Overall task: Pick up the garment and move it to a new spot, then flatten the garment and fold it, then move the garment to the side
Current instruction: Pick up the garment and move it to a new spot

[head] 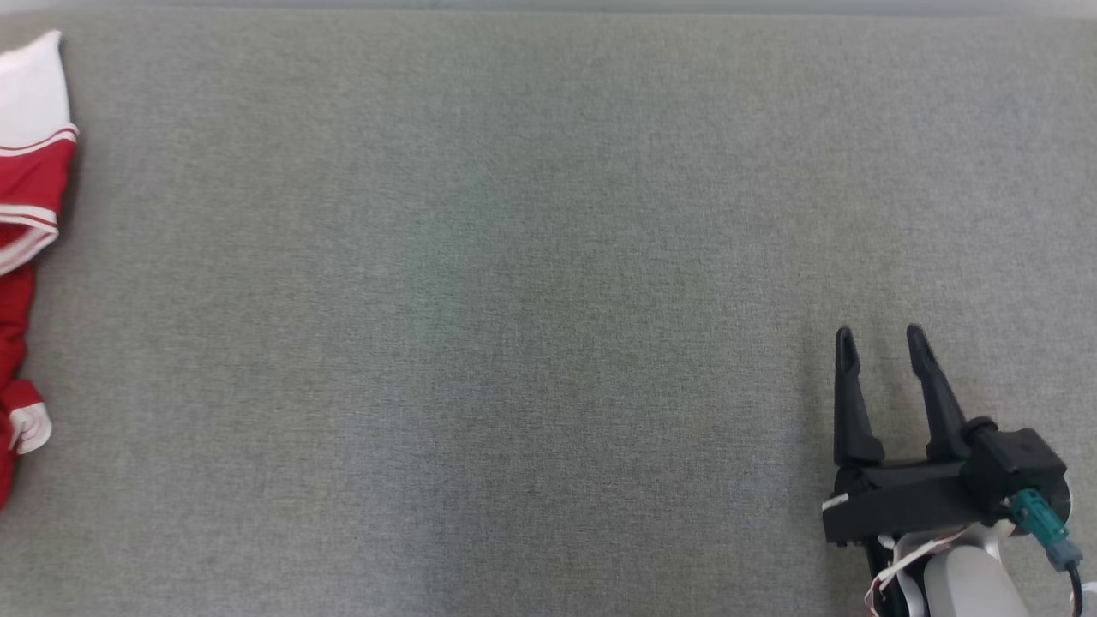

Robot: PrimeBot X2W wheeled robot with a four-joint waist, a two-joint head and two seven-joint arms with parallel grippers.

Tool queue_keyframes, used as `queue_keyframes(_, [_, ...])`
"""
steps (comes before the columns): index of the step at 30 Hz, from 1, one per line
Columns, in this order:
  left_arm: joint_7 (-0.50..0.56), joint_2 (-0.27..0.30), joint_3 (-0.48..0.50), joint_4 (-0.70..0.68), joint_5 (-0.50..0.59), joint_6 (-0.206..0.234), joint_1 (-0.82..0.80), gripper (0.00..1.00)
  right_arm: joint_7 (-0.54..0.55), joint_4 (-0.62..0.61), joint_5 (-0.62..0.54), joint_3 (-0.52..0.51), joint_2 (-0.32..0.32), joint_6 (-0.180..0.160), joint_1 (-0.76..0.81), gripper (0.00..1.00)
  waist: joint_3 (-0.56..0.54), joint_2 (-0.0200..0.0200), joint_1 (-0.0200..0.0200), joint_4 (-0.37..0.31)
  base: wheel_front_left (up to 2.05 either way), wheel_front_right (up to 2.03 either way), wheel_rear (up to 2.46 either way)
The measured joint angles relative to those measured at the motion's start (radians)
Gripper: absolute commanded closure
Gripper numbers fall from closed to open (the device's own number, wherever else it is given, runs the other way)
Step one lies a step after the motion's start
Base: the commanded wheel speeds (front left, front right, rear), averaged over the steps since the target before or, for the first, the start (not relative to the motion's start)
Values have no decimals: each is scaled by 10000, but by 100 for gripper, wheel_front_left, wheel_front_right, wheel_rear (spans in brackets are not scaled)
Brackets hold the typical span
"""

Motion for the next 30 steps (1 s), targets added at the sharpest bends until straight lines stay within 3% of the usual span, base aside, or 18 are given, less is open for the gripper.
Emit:
queue_keyframes(6, [-1269, 125, -487, -752, 144, -244, -731, 100, 0, 102, 25, 50, 2, 0, 152, 0, -396, -2, 0, 166, 0, 0, 0])
queue_keyframes(13, [-1601, 123, -1283, -2318, 230, -385, -1773, 100, 0, 150, 196, 150, 4, 0, 342, 0, -899, -2, 0, 175, 0, 0, 0])
queue_keyframes(21, [-571, -328, -2176, -4870, -476, -453, -2373, 100, 0, 230, 627, 376, 6, 0, 513, 0, -1218, -2, -1, -366, 0, 0, 0])
queue_keyframes(30, [583, -1085, -3030, -7290, -1028, -439, -2490, 100, 0, 261, 972, 435, -2, 0, 555, 0, -1345, -2, 0, -1500, 0, 0, 0])
